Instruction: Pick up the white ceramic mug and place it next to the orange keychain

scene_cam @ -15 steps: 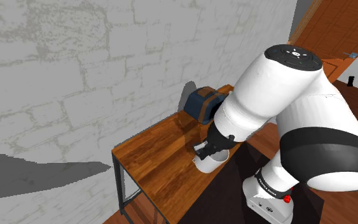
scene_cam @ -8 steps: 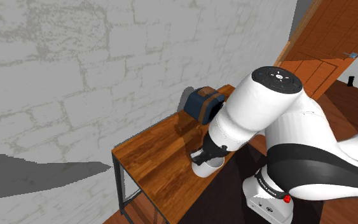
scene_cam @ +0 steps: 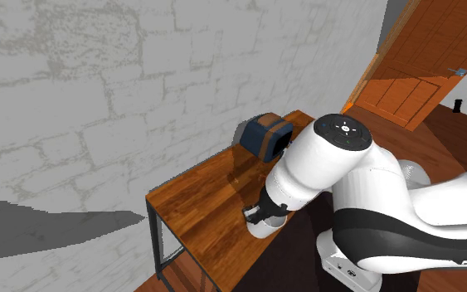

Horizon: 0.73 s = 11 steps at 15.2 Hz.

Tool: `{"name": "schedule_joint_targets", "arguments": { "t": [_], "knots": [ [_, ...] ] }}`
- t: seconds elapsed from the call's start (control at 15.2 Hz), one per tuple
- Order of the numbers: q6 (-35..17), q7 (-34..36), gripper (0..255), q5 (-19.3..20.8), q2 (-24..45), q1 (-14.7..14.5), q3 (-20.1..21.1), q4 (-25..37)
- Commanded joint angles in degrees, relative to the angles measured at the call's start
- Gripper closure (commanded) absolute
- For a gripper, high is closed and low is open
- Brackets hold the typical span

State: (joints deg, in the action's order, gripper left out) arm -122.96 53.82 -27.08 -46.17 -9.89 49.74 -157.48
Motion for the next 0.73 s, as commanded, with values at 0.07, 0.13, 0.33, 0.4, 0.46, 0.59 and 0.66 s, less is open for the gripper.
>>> {"name": "schedule_joint_targets", "arguments": {
  "t": [0.07,0.13,0.33,0.4,0.46,0.59,0.66],
  "knots": [
    [-0.57,0.12,255,-0.19,0.32,0.06,0.40,-0.19],
    [-0.57,0.12,255,-0.19,0.32,0.06,0.40,-0.19],
    [-0.57,0.12,255,-0.19,0.32,0.06,0.40,-0.19],
    [-0.57,0.12,255,-0.19,0.32,0.06,0.40,-0.19],
    [-0.57,0.12,0,-0.19,0.32,0.06,0.40,-0.19],
    [-0.57,0.12,0,-0.19,0.32,0.06,0.40,-0.19],
    [-0.57,0.12,0,-0.19,0.32,0.06,0.40,-0.19]
  ]
}}
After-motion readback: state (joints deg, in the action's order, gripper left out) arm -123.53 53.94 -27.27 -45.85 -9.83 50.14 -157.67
